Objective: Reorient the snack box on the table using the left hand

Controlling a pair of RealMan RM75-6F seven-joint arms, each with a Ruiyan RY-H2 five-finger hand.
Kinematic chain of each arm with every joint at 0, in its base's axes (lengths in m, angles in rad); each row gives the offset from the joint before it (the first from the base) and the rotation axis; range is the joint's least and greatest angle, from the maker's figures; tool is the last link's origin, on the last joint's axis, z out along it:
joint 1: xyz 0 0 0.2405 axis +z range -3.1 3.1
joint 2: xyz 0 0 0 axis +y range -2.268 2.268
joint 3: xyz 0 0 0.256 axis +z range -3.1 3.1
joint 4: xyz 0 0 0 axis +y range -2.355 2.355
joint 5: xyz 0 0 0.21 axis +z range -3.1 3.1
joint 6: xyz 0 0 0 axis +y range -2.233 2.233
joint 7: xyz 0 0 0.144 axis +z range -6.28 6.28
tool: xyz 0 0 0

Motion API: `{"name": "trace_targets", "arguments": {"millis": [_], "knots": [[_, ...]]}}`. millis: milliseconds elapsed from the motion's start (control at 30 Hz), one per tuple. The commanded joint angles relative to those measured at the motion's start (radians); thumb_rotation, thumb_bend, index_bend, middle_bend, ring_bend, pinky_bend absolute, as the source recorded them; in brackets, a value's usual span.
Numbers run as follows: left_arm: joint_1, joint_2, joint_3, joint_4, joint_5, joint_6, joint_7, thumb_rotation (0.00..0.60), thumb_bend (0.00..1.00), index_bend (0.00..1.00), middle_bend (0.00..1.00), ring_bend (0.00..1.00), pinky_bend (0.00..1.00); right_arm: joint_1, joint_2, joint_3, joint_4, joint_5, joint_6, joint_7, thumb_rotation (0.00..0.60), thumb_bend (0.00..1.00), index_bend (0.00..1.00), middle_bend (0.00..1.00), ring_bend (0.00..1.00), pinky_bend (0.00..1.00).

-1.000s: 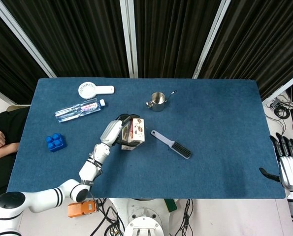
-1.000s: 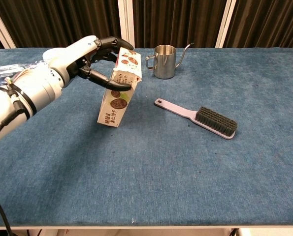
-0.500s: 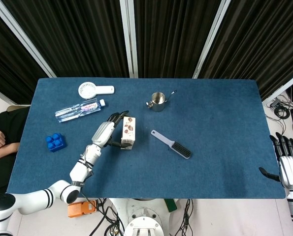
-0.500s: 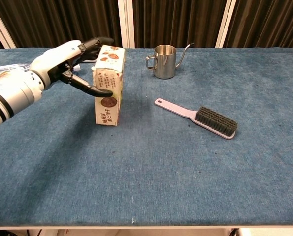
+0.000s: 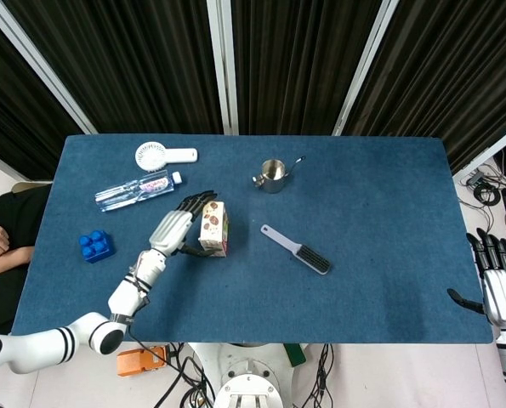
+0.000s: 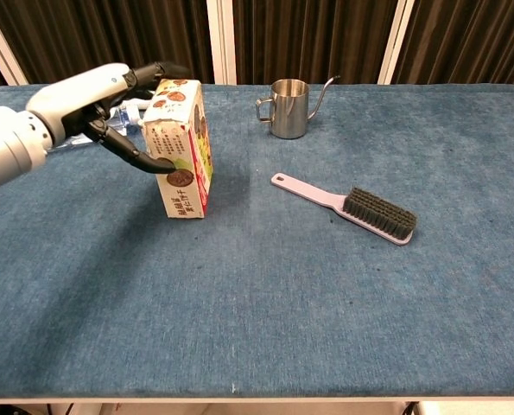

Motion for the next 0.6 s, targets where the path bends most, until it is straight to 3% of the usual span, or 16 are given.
{"name": "trace_targets", "arguments": {"millis": [33, 267, 433, 600], "knots": [[0.002, 0.063, -0.015, -0.091, -0.030, 0.017, 0.135, 0.600, 0.00, 0.00, 0.00, 0.00, 0.01, -0.001, -0.001, -0.001, 0.002, 0.000, 0.000, 0.004, 0.600, 0.22, 0.00, 0.04, 0.00, 0.00], [-0.020, 0.163, -0.045, -0.326, -0.186, -0.005, 0.418, 0.600, 0.00, 0.00, 0.00, 0.00, 0.01, -0.002, -0.002, 0.000, 0.002, -0.004, 0.006, 0.006, 0.600, 0.22, 0.00, 0.04, 0.00, 0.00], [-0.085, 0.164, -0.072, -0.461, -0.410, 0.042, 0.717, 0.600, 0.00, 0.00, 0.00, 0.00, 0.01, 0.000, -0.008, -0.001, 0.012, -0.009, 0.007, 0.012, 0.600, 0.22, 0.00, 0.04, 0.00, 0.00], [-0.161, 0.146, -0.105, -0.530, -0.619, 0.111, 0.912, 0.600, 0.00, 0.00, 0.00, 0.00, 0.01, -0.002, -0.008, -0.002, 0.018, -0.005, 0.004, 0.019, 0.600, 0.22, 0.00, 0.04, 0.00, 0.00]]}}
